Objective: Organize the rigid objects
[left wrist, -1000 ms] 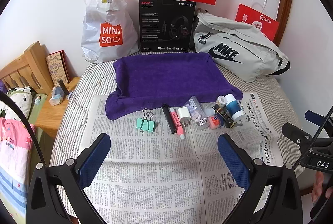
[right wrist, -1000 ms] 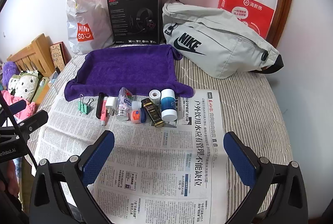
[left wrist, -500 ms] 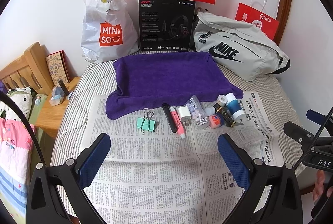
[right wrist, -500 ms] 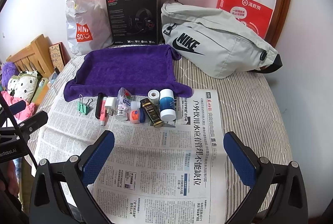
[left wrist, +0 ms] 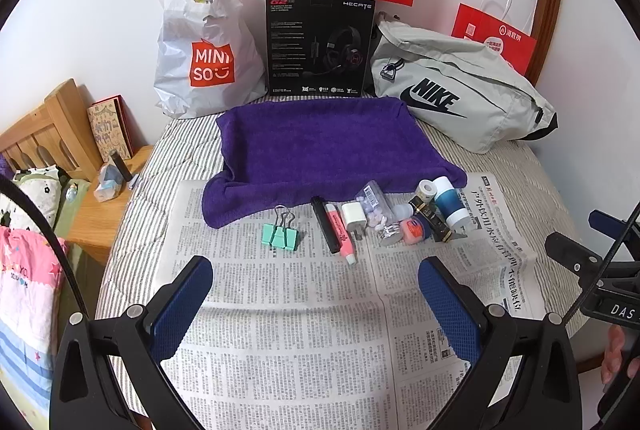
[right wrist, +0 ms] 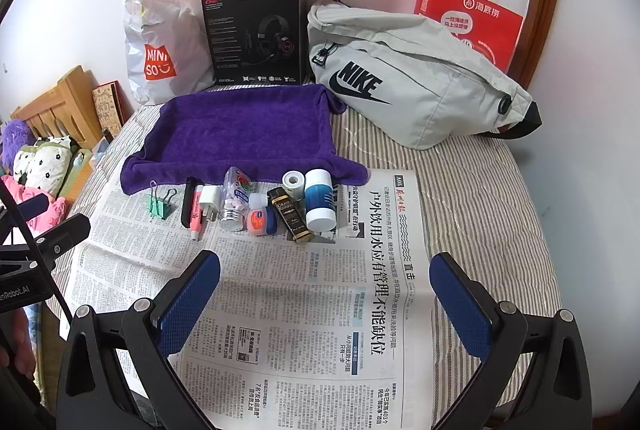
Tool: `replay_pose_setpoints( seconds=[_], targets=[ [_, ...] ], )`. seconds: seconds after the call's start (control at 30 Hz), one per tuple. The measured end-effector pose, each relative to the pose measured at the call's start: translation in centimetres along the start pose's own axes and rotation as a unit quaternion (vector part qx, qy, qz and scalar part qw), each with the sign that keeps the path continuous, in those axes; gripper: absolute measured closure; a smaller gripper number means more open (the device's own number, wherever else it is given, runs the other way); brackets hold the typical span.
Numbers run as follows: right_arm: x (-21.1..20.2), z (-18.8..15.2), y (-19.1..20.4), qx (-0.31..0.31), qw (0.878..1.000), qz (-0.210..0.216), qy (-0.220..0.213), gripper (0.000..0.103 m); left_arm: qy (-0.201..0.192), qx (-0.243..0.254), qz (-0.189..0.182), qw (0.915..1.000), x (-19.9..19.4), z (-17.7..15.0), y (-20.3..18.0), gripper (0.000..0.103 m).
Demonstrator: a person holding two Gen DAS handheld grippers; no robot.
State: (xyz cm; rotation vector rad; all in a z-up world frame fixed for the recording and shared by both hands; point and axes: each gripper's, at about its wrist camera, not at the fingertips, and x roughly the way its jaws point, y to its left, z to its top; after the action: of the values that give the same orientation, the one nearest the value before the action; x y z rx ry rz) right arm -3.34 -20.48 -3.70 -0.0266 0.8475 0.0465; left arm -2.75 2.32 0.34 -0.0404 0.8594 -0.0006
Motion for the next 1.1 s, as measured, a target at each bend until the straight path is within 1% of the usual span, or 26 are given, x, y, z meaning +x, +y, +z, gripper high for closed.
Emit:
replay_pose_setpoints(
  seconds=[0.43, 0.73, 0.87, 0.93, 1.1],
  targets=[
    [0.5, 0.0, -0.2, -0.003, 1.000, -0.005, 0.003, 0.000, 0.004, 0.002, 0.005, 1.0000, 0.4, 0.0, -0.2, 0.000],
    [1.3, 0.7, -0.6, -0.001, 1.000, -0.003, -0.002, 0.000, 0.006, 0.008, 0.012, 0.9999, 2.2, 1.1, 0.0, 0.000],
    [3.0, 0.7, -1.3, -0.001, 1.000, -0.001, 0.010, 0.000, 0.018, -0.001, 0.018, 0.9997, 4.6, 1.4, 1.3, 0.000],
    [4.0, 0.6, -1.7, 0.001, 1.000, 0.001, 0.017, 0.000, 0.031, -0.008, 0.029, 0.9991, 6.2, 1.5, 2.0, 0.000],
    [6.2, 0.3, -2.6, 0.005, 0.999, 0.013, 0.029, 0.000, 0.058, -0.026, 0.032, 0.9975, 10.5, 1.0, 3.8, 0.000]
  ],
)
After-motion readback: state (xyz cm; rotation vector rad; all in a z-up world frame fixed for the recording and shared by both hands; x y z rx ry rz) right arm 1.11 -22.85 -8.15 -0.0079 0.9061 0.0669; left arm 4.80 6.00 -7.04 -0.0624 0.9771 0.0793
